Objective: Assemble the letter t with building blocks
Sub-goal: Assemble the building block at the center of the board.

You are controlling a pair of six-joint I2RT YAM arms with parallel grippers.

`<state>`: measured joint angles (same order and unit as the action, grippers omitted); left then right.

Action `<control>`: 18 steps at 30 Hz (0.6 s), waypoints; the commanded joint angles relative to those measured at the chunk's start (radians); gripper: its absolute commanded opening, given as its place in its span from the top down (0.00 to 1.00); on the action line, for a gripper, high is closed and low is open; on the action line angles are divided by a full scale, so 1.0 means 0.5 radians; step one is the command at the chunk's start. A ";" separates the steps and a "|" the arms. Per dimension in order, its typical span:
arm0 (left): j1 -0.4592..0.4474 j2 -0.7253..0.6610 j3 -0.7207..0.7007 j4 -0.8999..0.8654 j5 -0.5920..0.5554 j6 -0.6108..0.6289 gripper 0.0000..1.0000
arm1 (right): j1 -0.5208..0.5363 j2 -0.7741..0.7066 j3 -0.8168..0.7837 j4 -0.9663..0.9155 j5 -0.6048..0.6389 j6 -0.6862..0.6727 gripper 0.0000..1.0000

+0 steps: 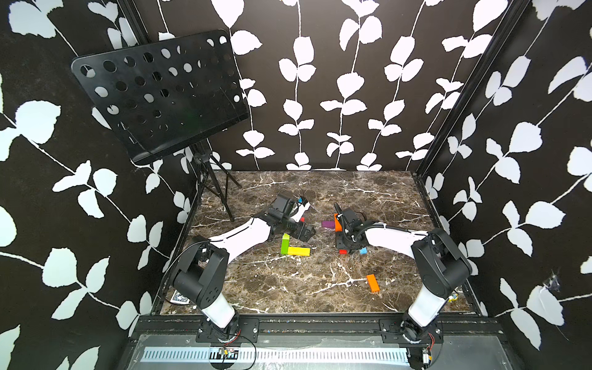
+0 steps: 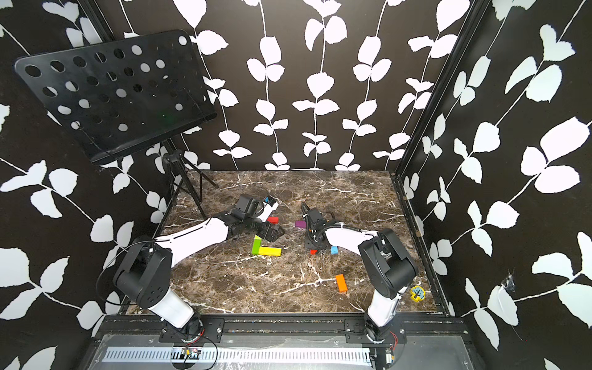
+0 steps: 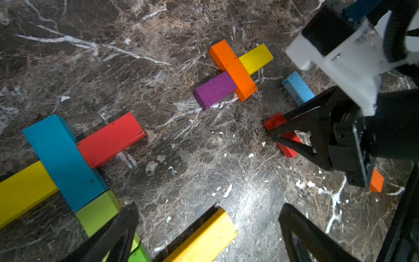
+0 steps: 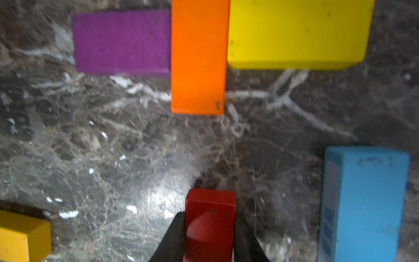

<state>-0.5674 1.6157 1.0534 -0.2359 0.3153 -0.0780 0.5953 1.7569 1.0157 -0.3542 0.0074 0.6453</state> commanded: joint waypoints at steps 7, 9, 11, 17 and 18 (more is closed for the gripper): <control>0.050 0.008 0.038 -0.020 0.063 0.020 0.01 | -0.029 0.084 0.097 -0.006 -0.023 -0.043 0.68; 0.056 0.023 0.045 -0.016 0.077 0.017 0.01 | -0.035 0.088 0.111 -0.012 -0.018 -0.048 0.67; 0.057 0.033 0.050 -0.014 0.096 0.015 0.01 | -0.037 0.092 0.117 -0.028 -0.015 -0.055 0.68; 0.061 0.049 0.052 -0.013 0.103 0.013 0.01 | -0.049 0.097 0.126 -0.013 -0.011 -0.061 0.67; 0.061 0.051 0.051 -0.010 0.103 0.012 0.01 | -0.049 0.104 0.136 -0.013 -0.014 -0.064 0.68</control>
<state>-0.5461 1.6436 1.0599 -0.2352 0.3504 -0.0780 0.5747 1.7905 1.0595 -0.3565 -0.0048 0.6201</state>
